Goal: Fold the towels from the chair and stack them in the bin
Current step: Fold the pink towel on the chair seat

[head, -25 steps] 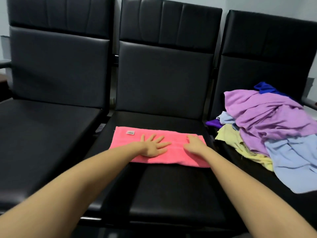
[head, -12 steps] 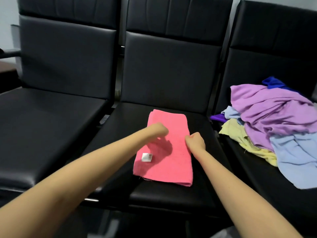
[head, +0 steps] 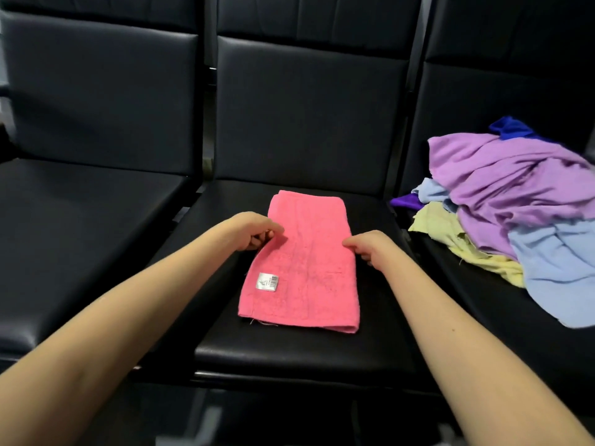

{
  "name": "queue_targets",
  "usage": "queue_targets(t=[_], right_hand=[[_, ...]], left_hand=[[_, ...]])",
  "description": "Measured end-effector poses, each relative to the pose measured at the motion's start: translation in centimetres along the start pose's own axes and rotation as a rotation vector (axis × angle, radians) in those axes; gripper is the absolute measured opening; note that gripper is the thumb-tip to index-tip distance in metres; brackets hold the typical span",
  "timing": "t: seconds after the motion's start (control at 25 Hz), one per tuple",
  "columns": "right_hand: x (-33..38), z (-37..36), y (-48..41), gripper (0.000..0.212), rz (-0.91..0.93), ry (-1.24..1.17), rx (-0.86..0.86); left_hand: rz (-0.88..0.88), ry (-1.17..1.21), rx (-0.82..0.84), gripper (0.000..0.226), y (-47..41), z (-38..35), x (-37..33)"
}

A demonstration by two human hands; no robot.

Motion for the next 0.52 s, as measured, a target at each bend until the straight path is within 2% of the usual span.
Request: queue_targets(t=[0.12,0.24,0.32,0.44,0.52], right_hand=[[0.2,0.3,0.1,0.034,-0.047,-0.067,0.117],[1.6,0.6,0.5,0.029,-0.027,-0.343,0.247],[3.9,1.6,0.9,0.024,0.136,-0.538,0.234],[8.0,3.7,1.9,0.027,0.559,-0.802,0.124],[9.3,4.9,2.6,0.030,0.706,-0.911,0.096]], left_hand=[[0.081,0.181,0.113,0.034,-0.4,-0.6,0.5],[0.055,0.551,0.199,0.020,-0.5,0.4,-0.9],[-0.094,0.652,0.218,0.016,-0.1,1.4,-3.1],[-0.536,0.779,0.306,0.019,2.1,2.2,-7.7],[-0.723,0.786,0.320,0.018,3.7,2.1,-8.9]])
Point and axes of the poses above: each hand's wrist, its own y-axis away from the middle knuckle, its own z-axis out of the back of the hand, x = y × z, the point moved 4 cm from there along -y, towards the middle knuckle, and after that the axes turned 6 degrees about x, right-handed, at the moved point
